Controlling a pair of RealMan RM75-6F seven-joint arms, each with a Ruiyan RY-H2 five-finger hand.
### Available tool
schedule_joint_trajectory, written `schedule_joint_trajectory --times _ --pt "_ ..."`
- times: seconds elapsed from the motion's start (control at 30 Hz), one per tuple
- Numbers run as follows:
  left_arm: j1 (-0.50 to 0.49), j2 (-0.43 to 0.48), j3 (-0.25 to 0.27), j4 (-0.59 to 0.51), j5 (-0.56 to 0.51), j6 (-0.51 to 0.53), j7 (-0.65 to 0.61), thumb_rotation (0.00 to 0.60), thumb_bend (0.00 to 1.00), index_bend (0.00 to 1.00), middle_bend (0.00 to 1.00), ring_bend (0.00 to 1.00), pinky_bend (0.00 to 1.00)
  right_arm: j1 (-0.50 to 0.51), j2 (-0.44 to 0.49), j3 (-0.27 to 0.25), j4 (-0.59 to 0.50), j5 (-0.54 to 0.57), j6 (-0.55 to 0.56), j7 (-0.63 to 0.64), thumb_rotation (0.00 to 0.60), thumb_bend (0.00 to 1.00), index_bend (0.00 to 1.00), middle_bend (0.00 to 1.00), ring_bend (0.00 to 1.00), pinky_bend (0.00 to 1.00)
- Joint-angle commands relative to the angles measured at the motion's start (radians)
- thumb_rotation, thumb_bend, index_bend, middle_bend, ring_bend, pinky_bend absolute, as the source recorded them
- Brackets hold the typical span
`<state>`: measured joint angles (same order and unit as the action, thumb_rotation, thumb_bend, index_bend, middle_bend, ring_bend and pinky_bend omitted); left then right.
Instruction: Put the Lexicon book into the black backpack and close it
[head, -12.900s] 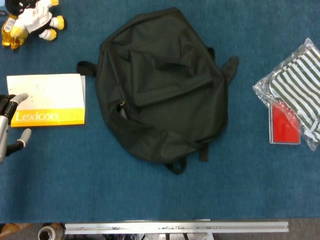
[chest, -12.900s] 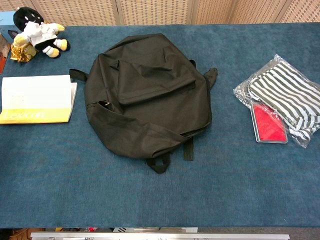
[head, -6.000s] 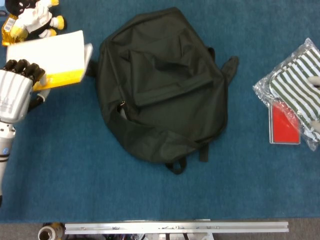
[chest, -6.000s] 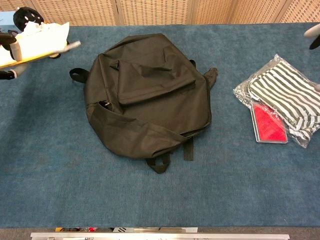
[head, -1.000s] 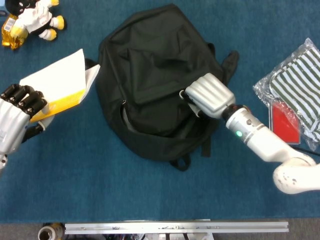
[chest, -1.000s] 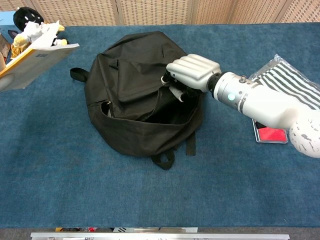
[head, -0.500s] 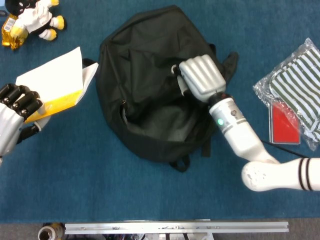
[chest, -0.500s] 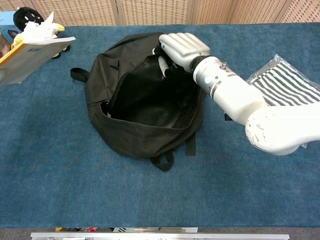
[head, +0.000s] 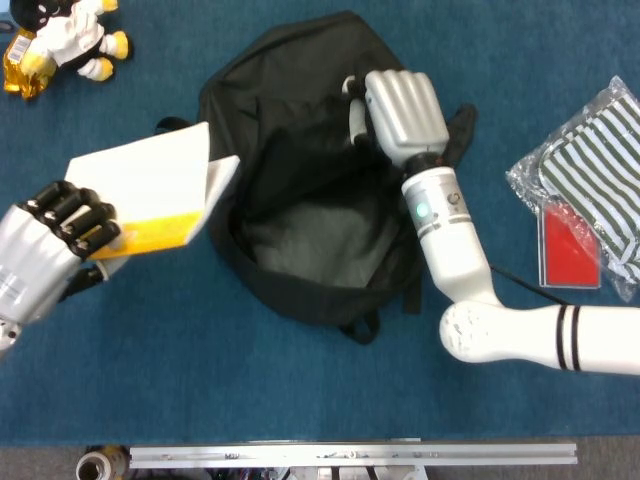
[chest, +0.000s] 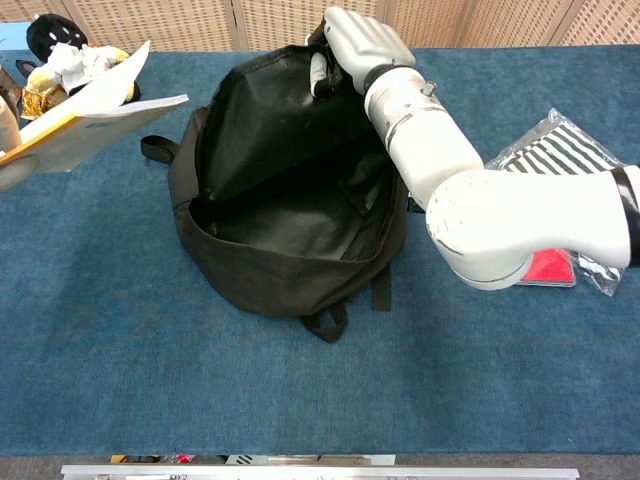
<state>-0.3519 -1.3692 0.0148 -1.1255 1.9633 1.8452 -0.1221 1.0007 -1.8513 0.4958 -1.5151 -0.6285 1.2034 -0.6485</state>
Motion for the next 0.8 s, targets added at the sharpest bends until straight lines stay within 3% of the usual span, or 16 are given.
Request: schedule_joint_trajectory --times 0.03,0.43,0.8 --pt "-0.02 0.005 0.007 -0.017 0.031 -0.003 0.019 0.6 0.36 0.64 0.61 0.49 0.5 0.015 -0.022 0.042 0.015 0.021 0.021 0.028 0.6 0.88 0.92 0.8 0.78 1.0" --pt "-0.11 0.0 0.006 -0.075 0.117 -0.062 0.07 0.6 0.36 0.64 0.61 0.49 0.5 0.057 -0.087 0.174 0.04 0.067 0.07 0.142 0.6 0.88 0.93 0.8 0.79 1.0" --pt "-0.178 -0.041 -0.009 -0.068 0.138 -0.116 0.107 0.6 0.36 0.64 0.61 0.49 0.5 0.117 -0.164 0.232 0.13 0.029 0.103 0.248 0.6 0.88 0.93 0.8 0.79 1.0"
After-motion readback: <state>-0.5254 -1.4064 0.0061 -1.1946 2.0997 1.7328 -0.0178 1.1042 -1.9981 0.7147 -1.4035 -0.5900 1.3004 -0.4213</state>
